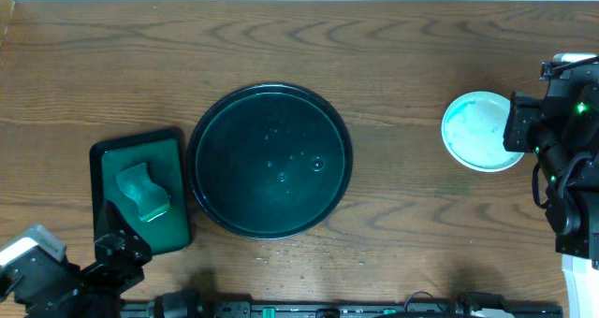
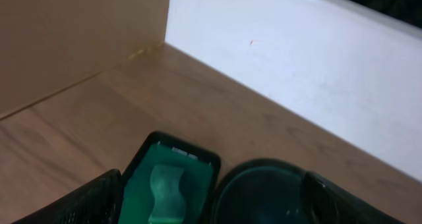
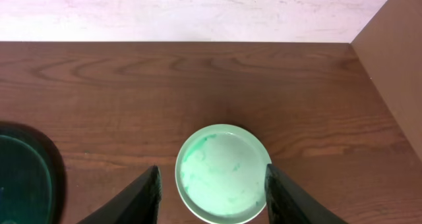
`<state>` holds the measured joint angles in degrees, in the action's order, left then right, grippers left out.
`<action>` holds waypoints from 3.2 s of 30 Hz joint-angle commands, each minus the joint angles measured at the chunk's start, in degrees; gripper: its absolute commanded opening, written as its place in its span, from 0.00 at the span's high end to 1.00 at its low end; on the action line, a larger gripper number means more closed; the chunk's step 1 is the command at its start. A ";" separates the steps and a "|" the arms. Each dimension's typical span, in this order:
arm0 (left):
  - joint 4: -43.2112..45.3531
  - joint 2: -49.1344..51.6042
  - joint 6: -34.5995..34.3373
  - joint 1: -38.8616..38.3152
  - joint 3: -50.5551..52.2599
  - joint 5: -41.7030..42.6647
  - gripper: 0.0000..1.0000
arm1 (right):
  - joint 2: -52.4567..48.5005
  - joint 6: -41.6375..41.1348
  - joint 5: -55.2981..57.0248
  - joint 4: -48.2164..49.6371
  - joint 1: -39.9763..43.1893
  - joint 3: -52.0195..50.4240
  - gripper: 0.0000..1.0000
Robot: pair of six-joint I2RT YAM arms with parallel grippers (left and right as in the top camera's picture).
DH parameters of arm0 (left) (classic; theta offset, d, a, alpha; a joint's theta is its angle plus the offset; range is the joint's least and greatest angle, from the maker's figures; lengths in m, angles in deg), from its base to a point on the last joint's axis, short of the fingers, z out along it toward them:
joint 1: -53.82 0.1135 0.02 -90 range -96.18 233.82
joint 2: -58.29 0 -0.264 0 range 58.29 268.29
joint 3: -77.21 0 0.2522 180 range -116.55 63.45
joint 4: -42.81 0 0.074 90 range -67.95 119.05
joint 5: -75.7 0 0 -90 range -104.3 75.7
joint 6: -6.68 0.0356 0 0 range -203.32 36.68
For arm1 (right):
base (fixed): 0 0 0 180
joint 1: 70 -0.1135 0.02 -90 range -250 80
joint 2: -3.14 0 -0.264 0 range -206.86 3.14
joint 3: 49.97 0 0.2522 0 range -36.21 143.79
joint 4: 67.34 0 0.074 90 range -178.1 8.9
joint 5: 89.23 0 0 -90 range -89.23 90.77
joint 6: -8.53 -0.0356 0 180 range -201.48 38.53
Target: Clean dirty plates on tray and stack at the side
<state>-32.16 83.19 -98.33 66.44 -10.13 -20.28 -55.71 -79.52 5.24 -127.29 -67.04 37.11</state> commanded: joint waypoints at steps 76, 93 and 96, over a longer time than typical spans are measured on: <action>-3.28 0.44 -0.28 -0.13 1.27 -0.74 0.14 | 53.00 -7.06 -0.68 35.36 -8.87 -53.55 0.01; -3.28 0.44 -0.28 -0.13 1.27 -0.72 0.14 | 58.58 -17.77 1.25 57.77 -10.80 -73.00 0.01; -3.28 0.44 -0.28 -0.13 1.27 -0.74 0.14 | 58.58 -17.77 1.66 56.15 -10.95 -73.00 0.01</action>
<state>-35.46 83.30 -98.35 66.44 -8.99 -20.70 2.47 -95.74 5.61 -69.96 -77.33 -35.83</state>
